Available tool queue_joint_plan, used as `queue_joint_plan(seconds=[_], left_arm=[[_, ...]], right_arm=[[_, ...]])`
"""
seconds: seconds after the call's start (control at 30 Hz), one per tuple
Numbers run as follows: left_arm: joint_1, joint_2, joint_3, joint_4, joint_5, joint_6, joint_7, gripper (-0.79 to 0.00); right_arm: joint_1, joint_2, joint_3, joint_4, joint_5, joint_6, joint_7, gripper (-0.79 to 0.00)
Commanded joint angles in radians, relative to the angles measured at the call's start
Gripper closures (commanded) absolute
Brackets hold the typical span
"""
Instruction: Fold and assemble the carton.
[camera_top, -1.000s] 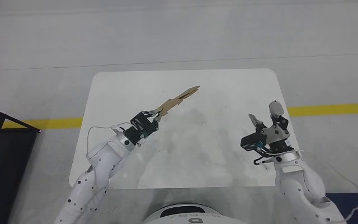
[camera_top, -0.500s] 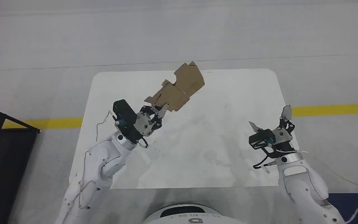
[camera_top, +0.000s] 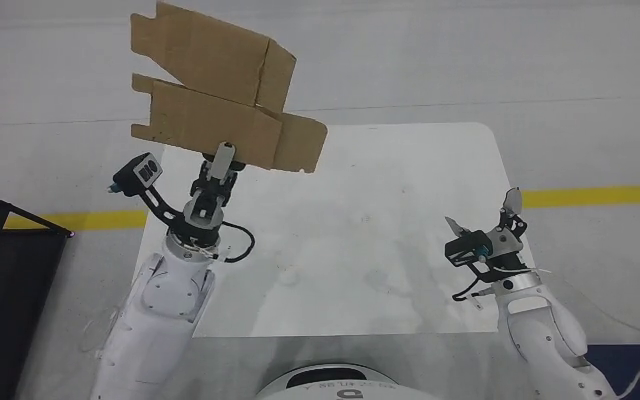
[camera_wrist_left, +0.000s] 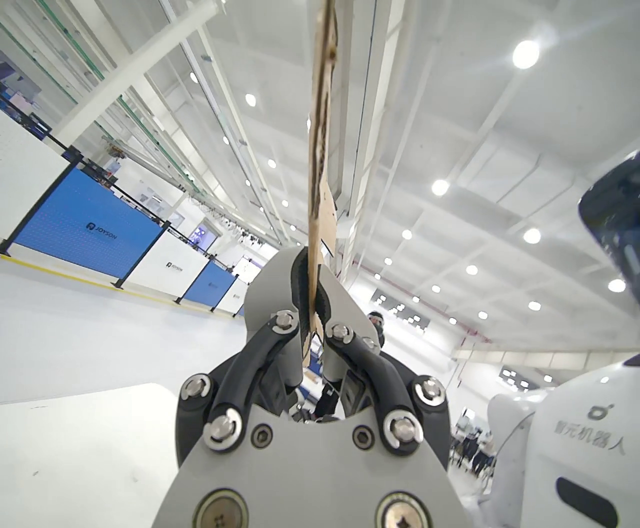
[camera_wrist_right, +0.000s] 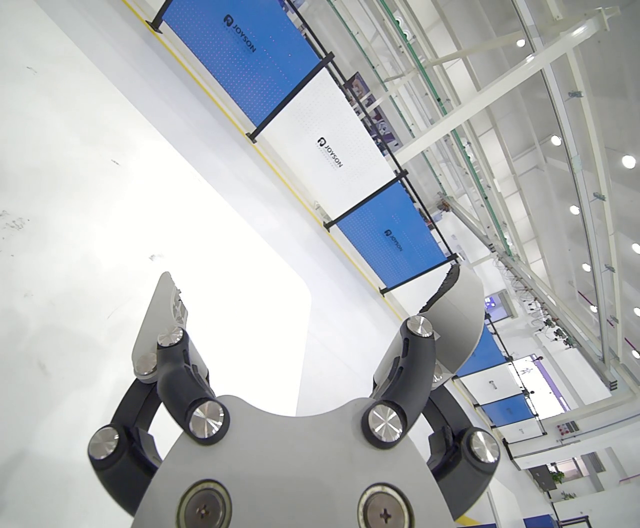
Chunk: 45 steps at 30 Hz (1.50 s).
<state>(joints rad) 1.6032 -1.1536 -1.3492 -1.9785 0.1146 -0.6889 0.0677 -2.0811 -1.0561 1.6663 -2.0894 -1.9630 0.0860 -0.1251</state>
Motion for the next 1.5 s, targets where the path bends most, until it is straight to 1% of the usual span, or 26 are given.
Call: queue_joint_plan(seconds=[0.0, 0.2, 0.27, 0.3, 0.33, 0.37, 0.4, 0.43, 0.47, 0.57, 0.63, 0.67, 0.73, 0.77, 0.83, 0.97, 1.0, 1.1, 1.17, 1.47], left_arm=[[0.002, 0.001, -0.003, 0.002, 0.009, 0.005, -0.006, 0.0], [0.002, 0.001, -0.003, 0.002, 0.009, 0.005, -0.006, 0.0], [-0.001, 0.001, -0.006, -0.002, 0.033, 0.001, -0.015, 0.0], [-0.002, 0.001, -0.016, -0.005, 0.091, -0.017, -0.015, 0.0], [-0.009, 0.003, -0.04, -0.008, 0.189, -0.011, -0.03, 0.0], [-0.024, 0.007, -0.075, -0.034, 0.394, -0.014, -0.059, 0.0], [-0.032, 0.009, -0.097, -0.061, 0.574, -0.022, -0.055, 0.0], [-0.037, 0.009, -0.111, -0.085, 0.738, -0.015, -0.029, 0.0], [-0.042, 0.009, -0.115, -0.107, 0.892, -0.011, 0.003, 0.0], [-0.073, 0.02, -0.116, -0.178, 1.442, 0.016, 0.107, 0.0], [-0.098, 0.04, -0.095, -0.213, 1.871, 0.022, 0.188, 0.0], [-0.105, 0.05, -0.082, -0.196, 2.053, 0.082, 0.268, 0.0], [-0.123, 0.061, -0.078, -0.17, 2.229, 0.193, 0.378, 0.0], [-0.132, 0.067, -0.071, -0.158, 2.302, 0.232, 0.429, 0.0], [-0.148, 0.074, -0.06, -0.138, 2.397, 0.287, 0.496, 0.0], [-0.202, 0.09, -0.018, -0.13, 2.589, 0.407, 0.693, 0.0], [-0.213, 0.094, -0.011, -0.131, 2.612, 0.435, 0.741, 0.0], [-0.232, 0.103, -0.015, -0.149, 2.677, 0.477, 0.815, 0.0], [-0.238, 0.108, -0.026, -0.155, 2.697, 0.487, 0.833, 0.0], [-0.239, 0.108, -0.028, -0.155, 2.7, 0.486, 0.832, 0.0]], right_arm=[[0.0, 0.0, 0.0, 0.0, 0.0, 0.0, 0.0, -0.785], [0.0, 0.0, 0.0, 0.0, 0.0, 0.0, 0.0, -0.785], [0.0, 0.0, 0.0, 0.0, 0.0, 0.0, 0.0, -0.785], [0.0, 0.0, 0.0, 0.0, 0.0, 0.0, 0.0, -0.785], [0.0, 0.0, 0.0, 0.0, 0.0, 0.0, 0.0, -0.785], [0.0, 0.0, 0.0, 0.0, 0.0, 0.0, 0.0, -0.785], [0.0, 0.0, 0.0, 0.0, 0.0, 0.0, 0.0, -0.785], [0.0, 0.0, 0.0, 0.0, 0.0, 0.0, 0.0, -0.785], [0.0, 0.0, 0.0, 0.0, 0.0, 0.0, 0.0, -0.785], [0.0, 0.0, 0.0, 0.0, 0.0, 0.0, 0.0, -0.785], [0.0, 0.0, 0.0, 0.0, 0.0, 0.0, 0.0, -0.785], [0.0, 0.0, 0.0, 0.0, 0.0, 0.0, 0.0, -0.785], [0.0, 0.0, 0.0, 0.0, 0.0, 0.0, 0.0, -0.785], [0.0, 0.0, 0.0, 0.0, 0.0, 0.0, 0.0, -0.785], [0.0, 0.0, 0.0, 0.0, 0.0, 0.0, 0.0, -0.785], [0.0, 0.0, 0.0, 0.0, 0.0, 0.0, 0.0, -0.785], [0.0, 0.0, 0.0, 0.0, 0.0, 0.0, 0.0, -0.785], [0.0, 0.0, 0.0, 0.0, 0.0, 0.0, 0.0, -0.785], [0.0, 0.0, 0.0, 0.0, 0.0, 0.0, 0.0, -0.785], [0.0, 0.0, 0.0, 0.0, 0.0, 0.0, 0.0, -0.785]])
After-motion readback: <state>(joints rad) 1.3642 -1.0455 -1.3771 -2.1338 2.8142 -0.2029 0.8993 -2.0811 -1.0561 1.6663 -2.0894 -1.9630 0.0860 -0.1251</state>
